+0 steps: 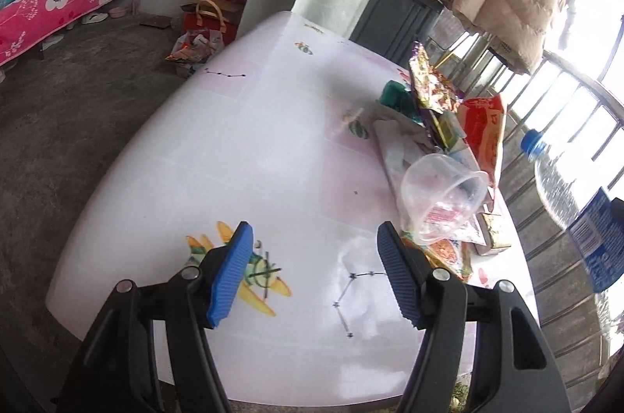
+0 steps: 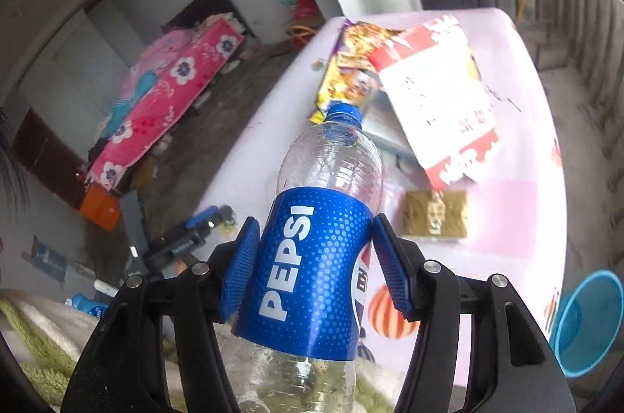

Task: Collect trash
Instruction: 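Lift the Pepsi bottle with the right gripper while the left gripper grasps the clear cup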

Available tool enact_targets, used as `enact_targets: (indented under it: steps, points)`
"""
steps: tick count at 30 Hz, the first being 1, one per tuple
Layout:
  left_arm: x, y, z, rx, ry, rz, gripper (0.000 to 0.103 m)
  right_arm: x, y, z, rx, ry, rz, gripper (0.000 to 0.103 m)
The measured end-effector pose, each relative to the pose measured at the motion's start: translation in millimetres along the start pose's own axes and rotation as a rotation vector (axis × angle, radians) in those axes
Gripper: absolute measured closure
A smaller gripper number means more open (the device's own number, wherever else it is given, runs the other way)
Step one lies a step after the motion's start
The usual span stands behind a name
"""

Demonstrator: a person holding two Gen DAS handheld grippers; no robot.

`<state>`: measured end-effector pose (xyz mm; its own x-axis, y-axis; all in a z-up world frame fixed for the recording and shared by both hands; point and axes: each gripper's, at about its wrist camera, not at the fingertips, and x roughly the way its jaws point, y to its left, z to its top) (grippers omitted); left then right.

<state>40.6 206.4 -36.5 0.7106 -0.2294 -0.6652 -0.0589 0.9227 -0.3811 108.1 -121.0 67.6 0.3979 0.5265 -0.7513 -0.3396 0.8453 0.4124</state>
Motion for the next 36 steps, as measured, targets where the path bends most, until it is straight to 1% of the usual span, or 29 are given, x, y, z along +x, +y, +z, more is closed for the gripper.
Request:
enact_targets:
  steps: [3, 4, 8, 11, 13, 15, 16, 18, 21, 23, 27, 28, 31, 36]
  points:
    - [2, -19, -1, 0.046, -0.015, -0.052, 0.039, 8, -29, -22, 0.081, 0.023, -0.08, 0.047]
    - [5, -27, -1, 0.068, -0.014, -0.063, 0.039, 11, -38, -27, 0.108, 0.029, -0.096, 0.047]
    - [23, -57, -1, 0.144, 0.013, -0.076, 0.039, 29, -66, -46, 0.188, 0.034, -0.137, 0.047]
    - [38, -74, -1, 0.191, 0.035, -0.067, 0.05, 34, -81, -66, 0.213, 0.049, -0.166, 0.047]
    - [48, -81, 1, 0.205, 0.044, -0.064, 0.057, 36, -85, -74, 0.227, 0.045, -0.153, 0.047]
    - [57, -83, 2, 0.21, 0.057, -0.056, 0.069, 34, -85, -74, 0.224, 0.036, -0.143, 0.046]
    - [61, -83, 2, 0.204, 0.068, -0.055, 0.072, 34, -85, -73, 0.227, 0.036, -0.136, 0.045]
    - [67, -82, 2, 0.185, 0.089, -0.055, 0.084, 36, -89, -74, 0.236, 0.045, -0.118, 0.043]
    - [67, -79, 1, 0.163, 0.093, -0.06, 0.093, 38, -93, -76, 0.244, 0.053, -0.105, 0.039]
    - [66, -80, 2, 0.16, 0.09, -0.061, 0.097, 42, -97, -77, 0.263, 0.059, -0.078, 0.038]
    - [62, -82, 3, 0.155, 0.08, -0.057, 0.098, 51, -106, -79, 0.314, 0.079, -0.007, 0.039]
    - [60, -84, 3, 0.156, 0.078, -0.055, 0.098, 53, -109, -80, 0.329, 0.082, 0.014, 0.041]
    - [54, -87, 4, 0.163, 0.071, -0.047, 0.098, 51, -117, -84, 0.382, 0.073, 0.072, 0.043]
    - [33, -93, 6, 0.172, 0.03, -0.045, 0.098, 30, -127, -89, 0.412, 0.035, 0.098, 0.044]
